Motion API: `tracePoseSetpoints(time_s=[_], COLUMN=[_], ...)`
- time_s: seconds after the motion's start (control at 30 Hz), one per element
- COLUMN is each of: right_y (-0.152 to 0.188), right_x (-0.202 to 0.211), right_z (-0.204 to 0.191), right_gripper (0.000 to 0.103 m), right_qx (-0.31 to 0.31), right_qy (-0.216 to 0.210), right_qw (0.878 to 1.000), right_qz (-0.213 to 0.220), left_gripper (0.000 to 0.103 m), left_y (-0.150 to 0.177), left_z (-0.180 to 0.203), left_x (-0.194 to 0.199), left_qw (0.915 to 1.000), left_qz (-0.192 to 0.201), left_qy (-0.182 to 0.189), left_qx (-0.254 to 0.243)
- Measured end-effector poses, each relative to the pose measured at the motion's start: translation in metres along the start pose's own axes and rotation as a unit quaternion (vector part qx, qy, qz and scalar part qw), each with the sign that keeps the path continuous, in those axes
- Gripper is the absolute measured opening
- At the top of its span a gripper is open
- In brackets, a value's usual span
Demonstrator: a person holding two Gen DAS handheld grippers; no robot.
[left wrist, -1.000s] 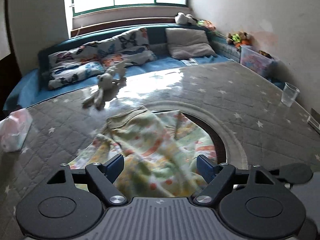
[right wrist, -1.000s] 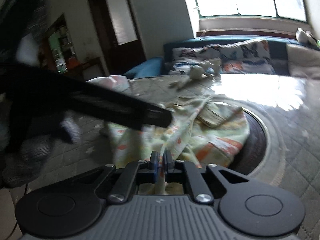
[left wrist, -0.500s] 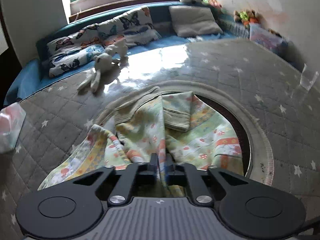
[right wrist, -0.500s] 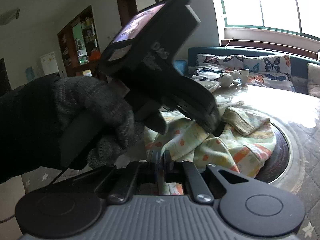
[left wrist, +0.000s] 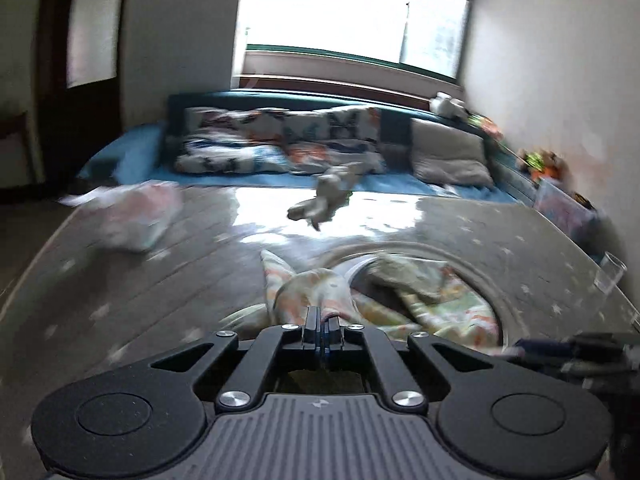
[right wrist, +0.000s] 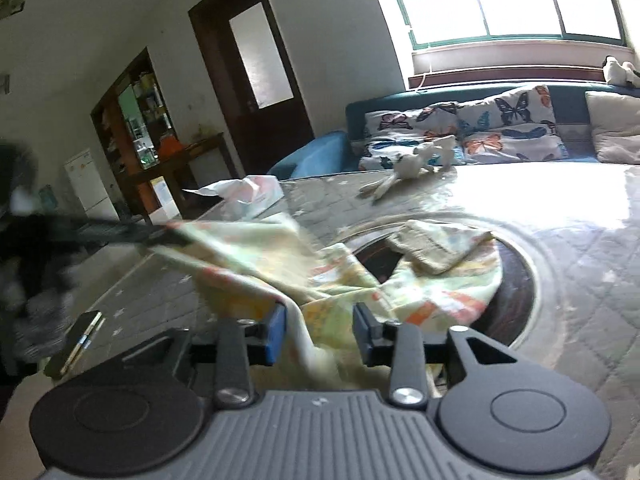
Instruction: Fold clothes
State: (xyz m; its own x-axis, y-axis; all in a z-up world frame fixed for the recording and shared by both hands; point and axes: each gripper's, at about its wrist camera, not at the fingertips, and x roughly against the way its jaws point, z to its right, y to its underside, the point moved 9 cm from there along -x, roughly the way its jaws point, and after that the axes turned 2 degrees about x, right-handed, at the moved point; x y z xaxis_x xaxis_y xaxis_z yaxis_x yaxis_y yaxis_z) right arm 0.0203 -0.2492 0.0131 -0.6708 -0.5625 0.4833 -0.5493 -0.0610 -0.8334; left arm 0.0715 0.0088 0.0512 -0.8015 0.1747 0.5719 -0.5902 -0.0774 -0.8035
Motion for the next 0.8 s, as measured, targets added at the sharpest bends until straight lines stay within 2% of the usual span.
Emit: tracePoseSetpoints(time_s=[0.1, 0.23, 0.33, 0.5, 0.63, 0.73, 0.8], right_y=[-0.002, 0.002, 0.004, 0.003, -0.003, -0.006, -0.007], right_x=[-0.004, -0.012, -0.016, -0.026, -0.046, -0.069, -0.083], right_z=[0.008, 0.012, 0.021, 0.051, 0.08, 0.1, 0.113], right_gripper=[0.049, 0.051, 0.051, 0.05, 0.05, 0.049, 0.047], right_qx=[-0.015, -0.024, -0.041, -0.048, -0.023, -0.015, -0.017], right_qy=[-0.02, -0.045, -0.04, 0.054, 0.136, 0.16, 0.172], right_qw=[1.0, 0.998, 0.998, 0.997, 0.99, 0.986, 0.983], right_qz=[-0.01, -0.032, -0.036, -0.036, -0.04, -0.053, -0.062], left_gripper=[0.002, 0.002, 0.002, 0.002, 0.002, 0.002, 0.009], left_y=[0.017, 0.047, 0.068, 0.093, 0.103, 0.109, 0.114], left_z=[-0.026, -0.057, -0.081, -0.115, -0.121, -0.124, -0.126], left_x=[0.017, 0.029, 0.036, 0.042, 0.047, 0.05, 0.053], left_qw=[0.9995, 0.9969, 0.9934, 0.9867, 0.9848, 0.9834, 0.9825], left_qz=[-0.004, -0.029, -0.046, -0.07, -0.087, -0.1, -0.109], left_qy=[-0.014, -0.041, -0.069, -0.106, -0.108, -0.108, -0.108], left_qx=[0.027, 0.06, 0.079, 0.102, 0.105, 0.106, 0.107])
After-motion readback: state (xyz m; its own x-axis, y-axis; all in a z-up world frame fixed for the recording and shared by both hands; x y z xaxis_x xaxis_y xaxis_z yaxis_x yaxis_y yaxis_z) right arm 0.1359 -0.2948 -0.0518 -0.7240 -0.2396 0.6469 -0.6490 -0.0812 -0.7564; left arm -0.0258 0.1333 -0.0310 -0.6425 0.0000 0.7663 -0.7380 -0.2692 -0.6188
